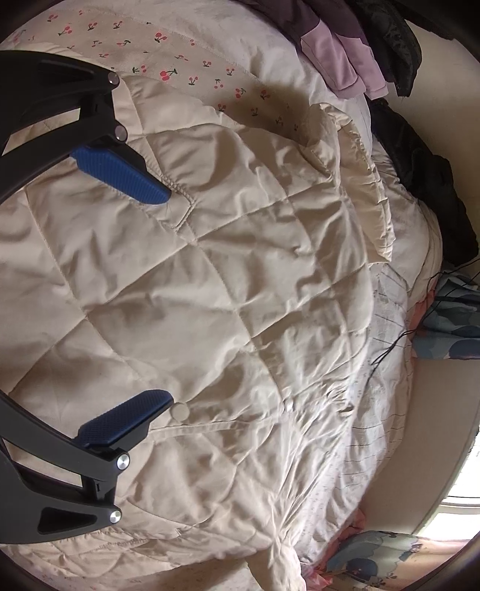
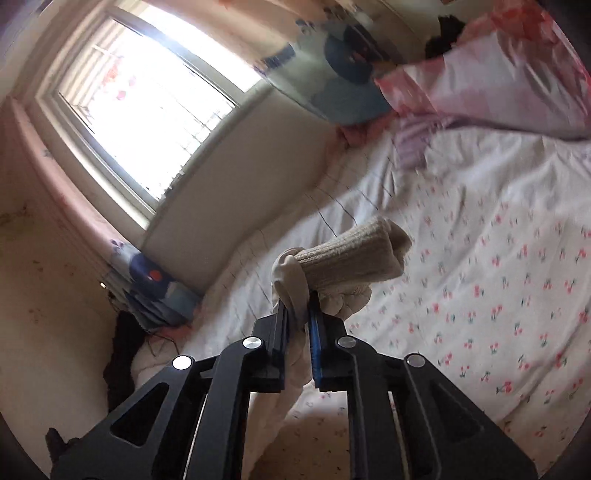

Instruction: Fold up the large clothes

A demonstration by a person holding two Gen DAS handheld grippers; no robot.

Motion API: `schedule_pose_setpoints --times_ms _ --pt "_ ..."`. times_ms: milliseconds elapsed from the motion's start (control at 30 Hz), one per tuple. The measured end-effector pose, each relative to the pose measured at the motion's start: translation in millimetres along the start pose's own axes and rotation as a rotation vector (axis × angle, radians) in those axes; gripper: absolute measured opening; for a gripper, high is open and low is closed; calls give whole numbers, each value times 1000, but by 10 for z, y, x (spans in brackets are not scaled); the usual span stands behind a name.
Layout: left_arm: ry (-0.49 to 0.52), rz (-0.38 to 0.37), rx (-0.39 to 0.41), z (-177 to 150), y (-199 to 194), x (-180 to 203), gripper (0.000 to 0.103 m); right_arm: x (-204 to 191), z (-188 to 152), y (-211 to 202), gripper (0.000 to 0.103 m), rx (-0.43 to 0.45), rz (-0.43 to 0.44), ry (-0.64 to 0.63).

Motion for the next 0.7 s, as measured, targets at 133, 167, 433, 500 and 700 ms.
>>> schedule_pose_setpoints --times_ms 133,167,433,500,700 --pt "3 -23 -34 -36 61 22 97 640 -200 -13 10 -85 -170 3" --pt "8 -31 -54 -60 98 37 97 964 -414 93 10 -178 -265 27" --pt "22 -57 -116 -135 173 88 97 1645 -948 -550 27 -158 -514 211" --pt "11 -73 -119 -133 155 80 97 1185 -885 -695 28 -93 -442 136" --pt "-10 -85 -106 -103 84 65 97 -870 -1446 113 57 -246 -121 -286"
Point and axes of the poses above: each gripper's, at about its wrist camera, not at the fingertips, and y roughly the way its jaws point, x to its right, z to its top, the point moved 5 cm from there along y, roughly the way its jaws point, and after that the axes turned 5 degrees about x, right-handed, at the moved point
